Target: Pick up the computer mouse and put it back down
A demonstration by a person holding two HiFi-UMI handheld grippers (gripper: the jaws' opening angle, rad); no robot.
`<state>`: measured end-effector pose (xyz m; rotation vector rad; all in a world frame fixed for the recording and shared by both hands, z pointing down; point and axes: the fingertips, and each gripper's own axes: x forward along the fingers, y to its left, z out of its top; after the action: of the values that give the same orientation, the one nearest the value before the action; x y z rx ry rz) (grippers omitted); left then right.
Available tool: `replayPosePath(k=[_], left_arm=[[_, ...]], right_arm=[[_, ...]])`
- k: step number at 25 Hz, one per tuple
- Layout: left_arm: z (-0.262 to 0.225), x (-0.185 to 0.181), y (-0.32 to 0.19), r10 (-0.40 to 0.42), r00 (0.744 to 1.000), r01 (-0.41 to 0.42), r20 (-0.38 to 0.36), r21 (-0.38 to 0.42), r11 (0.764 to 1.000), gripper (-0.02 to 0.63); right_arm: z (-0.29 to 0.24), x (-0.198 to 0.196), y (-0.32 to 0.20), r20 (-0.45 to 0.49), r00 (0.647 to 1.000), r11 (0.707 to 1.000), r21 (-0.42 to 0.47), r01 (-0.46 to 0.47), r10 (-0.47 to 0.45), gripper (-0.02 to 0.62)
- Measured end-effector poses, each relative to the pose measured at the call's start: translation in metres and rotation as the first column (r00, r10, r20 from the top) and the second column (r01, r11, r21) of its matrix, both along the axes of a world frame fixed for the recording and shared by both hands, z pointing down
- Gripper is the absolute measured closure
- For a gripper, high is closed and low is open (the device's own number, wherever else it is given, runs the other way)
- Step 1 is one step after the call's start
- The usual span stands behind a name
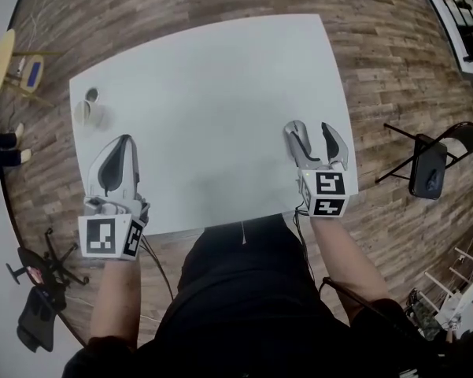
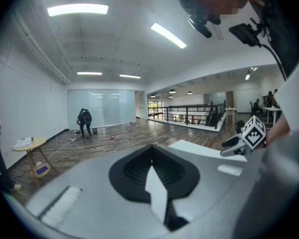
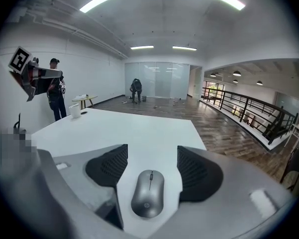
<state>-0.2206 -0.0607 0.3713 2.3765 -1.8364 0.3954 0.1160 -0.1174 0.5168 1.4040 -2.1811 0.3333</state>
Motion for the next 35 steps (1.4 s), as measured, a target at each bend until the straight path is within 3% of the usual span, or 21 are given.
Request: replayPosePath(k=[13, 25, 35], left_arm=[[-0.038, -0.006, 0.007, -0.031, 1.000, 0.031, -0.004, 0.113, 0.993, 0.603], [-0.077, -0.006, 0.003, -0.038, 0.999, 0.040, -0.011, 0.230, 0.972, 0.603], [-0.105, 0.000, 0.001, -0.020, 0.999, 0.028, -0.029, 0.297, 0.954, 0.603]], right_arm=[[-0.041, -0.002, -0.010, -0.003, 1.000, 0.995, 0.095, 0.014, -0.014, 0.285], [-0.084, -0.009, -0.028, 0.008, 1.000, 0.980, 0.197, 0.025, -0.027, 0.285], [-0.093, 0.000, -0.032, 0.014, 1.000, 0.973, 0.228, 0.015, -0.019, 0.285]])
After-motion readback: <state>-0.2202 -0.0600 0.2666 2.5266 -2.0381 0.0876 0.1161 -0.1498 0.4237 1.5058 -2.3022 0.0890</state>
